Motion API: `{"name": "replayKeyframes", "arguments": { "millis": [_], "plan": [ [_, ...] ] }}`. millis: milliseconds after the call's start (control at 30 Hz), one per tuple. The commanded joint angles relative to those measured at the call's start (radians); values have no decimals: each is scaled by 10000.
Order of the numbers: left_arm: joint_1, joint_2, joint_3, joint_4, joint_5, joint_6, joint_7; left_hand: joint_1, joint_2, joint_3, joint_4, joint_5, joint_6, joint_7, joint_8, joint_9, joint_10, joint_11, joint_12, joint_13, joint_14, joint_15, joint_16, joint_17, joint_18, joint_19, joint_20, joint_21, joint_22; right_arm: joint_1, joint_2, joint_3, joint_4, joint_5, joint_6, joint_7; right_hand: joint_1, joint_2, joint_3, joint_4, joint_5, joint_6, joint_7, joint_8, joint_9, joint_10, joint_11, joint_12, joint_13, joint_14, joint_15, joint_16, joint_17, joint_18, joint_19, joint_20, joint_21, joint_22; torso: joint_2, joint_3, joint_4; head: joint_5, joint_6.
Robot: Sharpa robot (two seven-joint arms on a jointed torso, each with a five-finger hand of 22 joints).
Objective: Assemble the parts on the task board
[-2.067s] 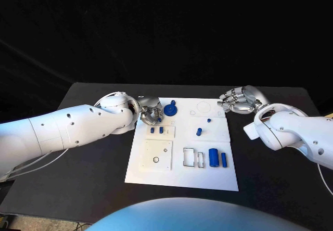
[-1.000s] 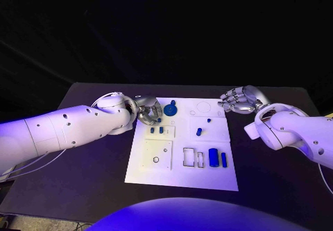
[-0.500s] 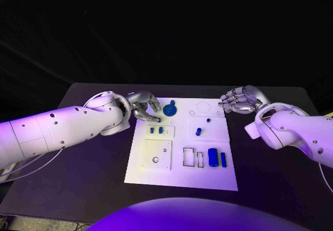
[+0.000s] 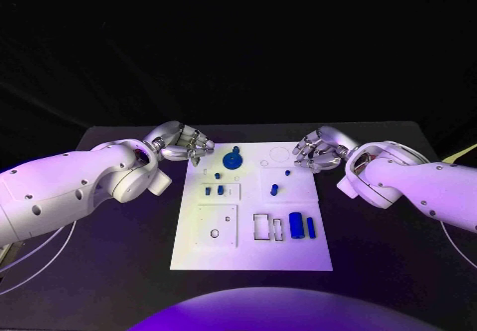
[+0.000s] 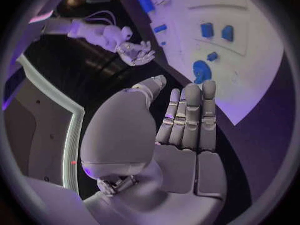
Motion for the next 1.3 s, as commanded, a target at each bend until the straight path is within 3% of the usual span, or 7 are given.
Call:
{"name": "replayKeyframes", "arguments": {
  "millis": [33,67,133,333,567,1300],
  "plan": [
    [8,-64,17,178,4379,-104,1659,-27,78,245,-39,-277,67,-9,81,-34,-43,17,100,-24,-257,32,-432,-305,100,-124,3,-341,-171,8,103,0,-8,-2565,1114,-445,-109,-16,27,1,-306,26,8,-124,4,-34,32,-274,10,263,-20,467,223,88,90,-32,333,306,19,-15,-3,-115,54],
    [8,-83,18,200,4582,-61,1763,-43,80,261,-37,-309,71,-12,87,-36,-29,20,116,-23,-282,31,-477,-335,96,-137,8,-382,-194,9,136,0,-7,-2854,1137,-484,-122,-27,27,-6,-388,53,2,-164,7,22,27,-389,35,395,-22,987,582,93,142,-35,543,502,14,-16,0,-134,59],
    [7,-117,20,229,4941,40,1973,-82,117,373,-66,-531,87,-38,123,-46,208,-26,278,7,-269,-1,-616,-458,108,-130,-2,-569,-307,10,227,0,-10,-3532,1160,-586,-149,-58,17,-10,-528,143,-17,-227,30,151,11,-615,103,779,-25,2794,2103,-149,748,-37,2382,1863,12,-16,2,-170,74],
    [6,-148,21,222,5436,240,2323,-278,115,473,-44,-921,168,-125,215,-46,711,-174,466,8,72,-129,-705,-593,122,148,-109,-778,-467,-2,518,1,-65,-4993,1343,-917,-195,-121,44,20,-623,356,-91,-290,128,500,-51,-979,251,1443,-72,5424,4441,-580,1773,-67,5423,4066,19,-21,13,-200,116],
    [3,-123,21,160,5548,273,2393,-303,108,502,-44,-907,186,-142,229,-47,872,-215,484,0,132,-164,-746,-625,122,210,-142,-829,-502,-21,723,1,-113,-5574,1537,-1108,-147,-144,128,-6,-506,432,-107,-301,177,584,-58,-1161,274,1569,-77,5944,4920,-717,2089,-73,6260,4652,19,-16,1,-206,105],
    [2,-133,20,167,5574,179,2255,-355,24,529,-60,-741,66,-111,180,-74,927,-218,414,-42,188,-179,-812,-667,111,283,-171,-913,-550,-232,1119,-4,-367,-5751,2121,-1279,-15,11,429,-29,-476,652,-176,-237,300,851,-112,-1333,347,1617,-105,6363,5207,-900,2490,-83,7360,5413,9,-3,-7,-130,-1]
  ]
}}
